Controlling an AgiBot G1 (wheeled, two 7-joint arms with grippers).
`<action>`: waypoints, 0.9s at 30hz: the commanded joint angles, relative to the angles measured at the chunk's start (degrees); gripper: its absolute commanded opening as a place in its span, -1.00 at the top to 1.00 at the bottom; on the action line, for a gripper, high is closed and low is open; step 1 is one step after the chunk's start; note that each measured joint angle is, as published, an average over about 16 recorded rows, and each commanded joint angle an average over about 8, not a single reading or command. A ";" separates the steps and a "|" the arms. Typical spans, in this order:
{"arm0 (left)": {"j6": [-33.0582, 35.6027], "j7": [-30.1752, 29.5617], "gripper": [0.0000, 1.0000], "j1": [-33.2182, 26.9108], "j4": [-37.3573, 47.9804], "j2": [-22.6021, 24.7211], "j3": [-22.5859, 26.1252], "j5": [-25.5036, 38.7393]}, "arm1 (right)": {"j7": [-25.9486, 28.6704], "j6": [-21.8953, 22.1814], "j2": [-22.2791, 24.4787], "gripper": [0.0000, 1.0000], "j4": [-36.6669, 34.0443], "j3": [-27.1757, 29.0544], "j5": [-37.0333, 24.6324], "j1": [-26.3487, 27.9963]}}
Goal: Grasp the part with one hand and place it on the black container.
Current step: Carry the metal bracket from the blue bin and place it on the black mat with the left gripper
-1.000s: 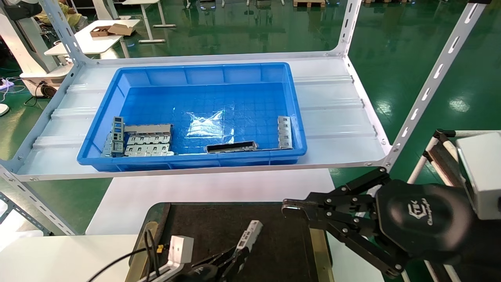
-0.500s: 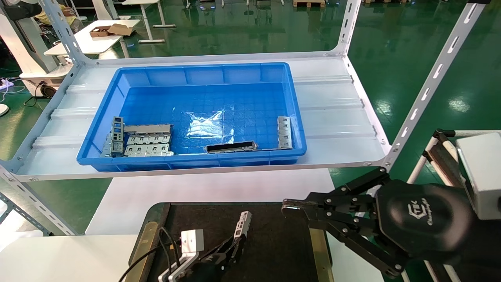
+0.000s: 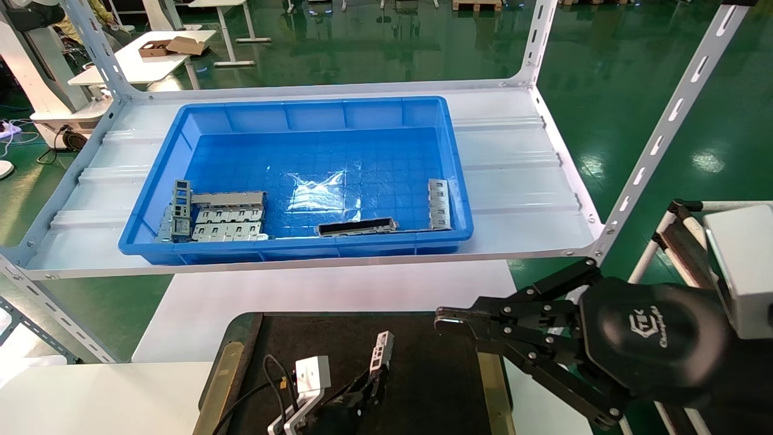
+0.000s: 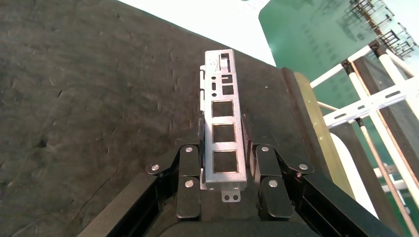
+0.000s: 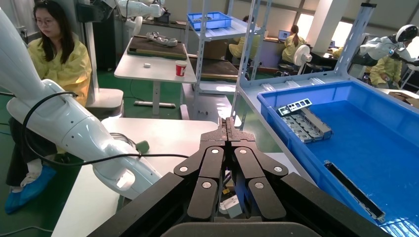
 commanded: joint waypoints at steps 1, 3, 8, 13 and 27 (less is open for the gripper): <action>-0.34 0.04 1.00 -0.14 0.76 0.54 0.12 0.03 | 0.00 0.00 0.00 1.00 0.00 -0.01 0.00 0.00; -0.73 0.06 1.00 -0.10 1.14 0.89 -0.03 0.09 | -0.01 0.01 0.01 1.00 0.00 -0.01 0.01 0.00; -1.54 0.05 0.81 0.17 1.69 1.61 -0.63 0.29 | -0.01 0.01 0.01 1.00 0.00 -0.03 0.02 0.01; -1.90 0.09 -0.08 0.31 2.12 2.03 -0.96 0.55 | -0.02 0.02 0.02 0.32 0.00 -0.05 0.03 0.01; -1.67 -0.30 -1.00 -0.05 2.78 2.36 -1.15 0.66 | -0.05 0.04 0.04 -1.00 0.00 -0.09 0.06 0.02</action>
